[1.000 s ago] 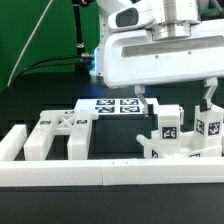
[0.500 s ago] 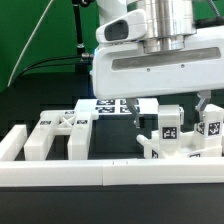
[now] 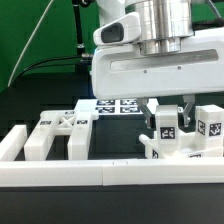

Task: Assemble chair

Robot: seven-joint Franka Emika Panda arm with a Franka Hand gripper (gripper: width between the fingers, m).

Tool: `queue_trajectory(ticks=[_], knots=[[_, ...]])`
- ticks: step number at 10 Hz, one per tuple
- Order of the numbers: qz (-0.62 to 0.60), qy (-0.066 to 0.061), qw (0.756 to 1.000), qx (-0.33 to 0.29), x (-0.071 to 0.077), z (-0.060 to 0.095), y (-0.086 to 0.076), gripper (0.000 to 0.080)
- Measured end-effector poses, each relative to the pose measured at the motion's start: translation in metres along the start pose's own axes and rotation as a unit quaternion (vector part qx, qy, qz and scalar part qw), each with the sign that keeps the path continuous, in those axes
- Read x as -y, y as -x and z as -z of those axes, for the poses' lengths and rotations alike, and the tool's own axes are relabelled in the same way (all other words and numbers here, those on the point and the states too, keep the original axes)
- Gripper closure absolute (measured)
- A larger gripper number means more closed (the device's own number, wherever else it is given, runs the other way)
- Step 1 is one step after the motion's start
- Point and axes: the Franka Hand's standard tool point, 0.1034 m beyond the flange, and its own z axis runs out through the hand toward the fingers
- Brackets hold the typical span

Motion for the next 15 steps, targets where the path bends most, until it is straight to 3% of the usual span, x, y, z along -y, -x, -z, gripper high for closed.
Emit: queue_trajectory(ticks=[2, 5, 9, 11, 12, 13, 14, 15], knots=[[-0.061, 0.0, 0.998, 0.0, 0.0, 0.0, 0.0, 0.0515], [-0.275, -0.006, 0.961, -0.027, 0.008, -0.002, 0.002, 0.0515], [-0.465, -0.014, 0.885, -0.022, 0.009, -0.003, 0.005, 0.0511], [-0.561, -0.009, 0.828, -0.015, 0.018, -0.004, 0.011, 0.0511], [-0.558, -0.007, 0.83, -0.016, 0.018, -0.004, 0.011, 0.0511], [-0.552, -0.007, 0.834, -0.016, 0.018, -0.004, 0.011, 0.0436], [-0.541, -0.007, 0.841, -0.016, 0.018, -0.004, 0.011, 0.0436], [-0.513, -0.004, 0.858, -0.016, 0.018, -0.004, 0.012, 0.0299]])
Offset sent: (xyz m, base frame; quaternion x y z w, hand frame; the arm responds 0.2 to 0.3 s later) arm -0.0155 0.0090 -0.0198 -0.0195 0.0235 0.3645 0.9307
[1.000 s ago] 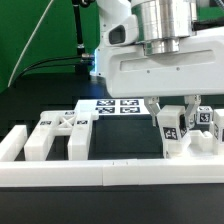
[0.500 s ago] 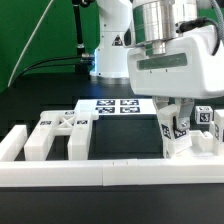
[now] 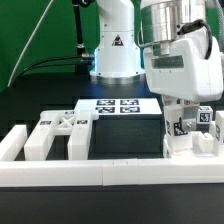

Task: Assemble chair

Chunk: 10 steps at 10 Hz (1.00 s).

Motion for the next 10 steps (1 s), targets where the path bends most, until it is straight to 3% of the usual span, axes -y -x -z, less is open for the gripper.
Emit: queue_trajectory(ticks=[1, 7, 8, 9, 10], knots=[[0.113, 0.004, 0.994, -0.002, -0.0002, 0.0, 0.0013, 0.0182], [0.361, 0.008, 0.933, 0.0, -0.004, -0.0015, 0.0009, 0.0151], [0.449, 0.014, 0.893, -0.008, 0.0005, 0.0006, 0.0056, 0.0151], [0.485, 0.016, 0.874, -0.011, 0.0016, 0.0016, 0.0076, 0.0151], [0.476, 0.017, 0.879, -0.011, 0.0006, 0.0006, 0.0061, 0.0151]])
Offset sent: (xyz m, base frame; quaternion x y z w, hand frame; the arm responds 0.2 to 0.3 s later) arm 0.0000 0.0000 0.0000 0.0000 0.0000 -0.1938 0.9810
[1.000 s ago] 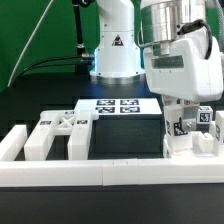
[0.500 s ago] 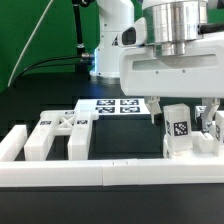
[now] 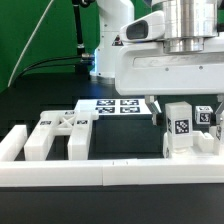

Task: Assemble chair

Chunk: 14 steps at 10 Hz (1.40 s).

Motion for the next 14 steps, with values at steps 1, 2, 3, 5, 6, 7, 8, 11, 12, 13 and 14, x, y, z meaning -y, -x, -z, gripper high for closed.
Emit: queue_trajectory(ticks=[1, 2, 3, 5, 6, 7, 8, 11, 12, 13, 14], knots=[[-0.004, 0.0, 1.0, 0.0, 0.0, 0.0, 0.0, 0.026], [-0.006, 0.0, 1.0, 0.0, 0.0, 0.0, 0.0, 0.0397], [-0.03, 0.001, 1.0, 0.0, -0.001, 0.0, 0.0, 0.051], [-0.094, 0.0, 0.996, 0.0, -0.002, -0.001, 0.0, 0.051], [-0.114, 0.0, 0.993, 0.001, -0.002, -0.001, 0.0, 0.051], [-0.196, -0.004, 0.981, 0.004, -0.003, -0.001, -0.001, 0.051], [-0.296, -0.003, 0.955, 0.016, -0.004, -0.001, -0.001, 0.051], [-0.506, -0.001, 0.862, 0.041, 0.0, -0.002, 0.0, 0.0509], [-0.582, -0.002, 0.812, 0.043, 0.004, -0.004, 0.002, 0.0509], [-0.59, -0.002, 0.806, 0.043, 0.007, -0.004, 0.004, 0.0509], [-0.573, -0.003, 0.818, 0.042, 0.006, -0.004, 0.003, 0.0505]])
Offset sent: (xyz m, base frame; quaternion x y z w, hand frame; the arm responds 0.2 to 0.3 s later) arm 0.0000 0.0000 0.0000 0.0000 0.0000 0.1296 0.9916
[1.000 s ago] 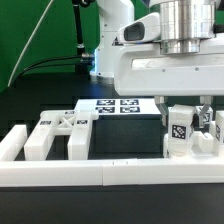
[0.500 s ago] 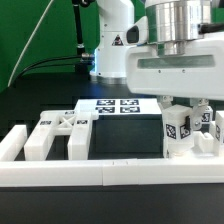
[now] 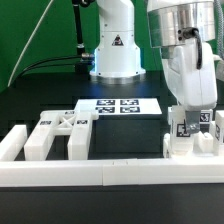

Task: Assemble chair

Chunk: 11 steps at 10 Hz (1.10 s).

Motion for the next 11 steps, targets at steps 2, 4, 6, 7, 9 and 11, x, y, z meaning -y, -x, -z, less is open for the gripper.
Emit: queue_trajectory(ticks=[2, 4, 6, 7, 9, 11], knots=[[0.109, 0.007, 0.994, 0.001, 0.003, 0.004, 0.001, 0.0287], [0.266, 0.004, 0.964, 0.001, 0.003, 0.007, 0.0, 0.0179], [0.359, 0.001, 0.933, -0.003, -0.006, 0.01, -0.004, 0.0159], [0.38, 0.002, 0.925, -0.004, -0.006, 0.009, -0.004, 0.0151], [0.47, 0.006, 0.882, -0.009, -0.005, 0.009, -0.007, 0.015], [0.574, 0.01, 0.819, -0.028, 0.002, 0.01, -0.007, 0.015]])
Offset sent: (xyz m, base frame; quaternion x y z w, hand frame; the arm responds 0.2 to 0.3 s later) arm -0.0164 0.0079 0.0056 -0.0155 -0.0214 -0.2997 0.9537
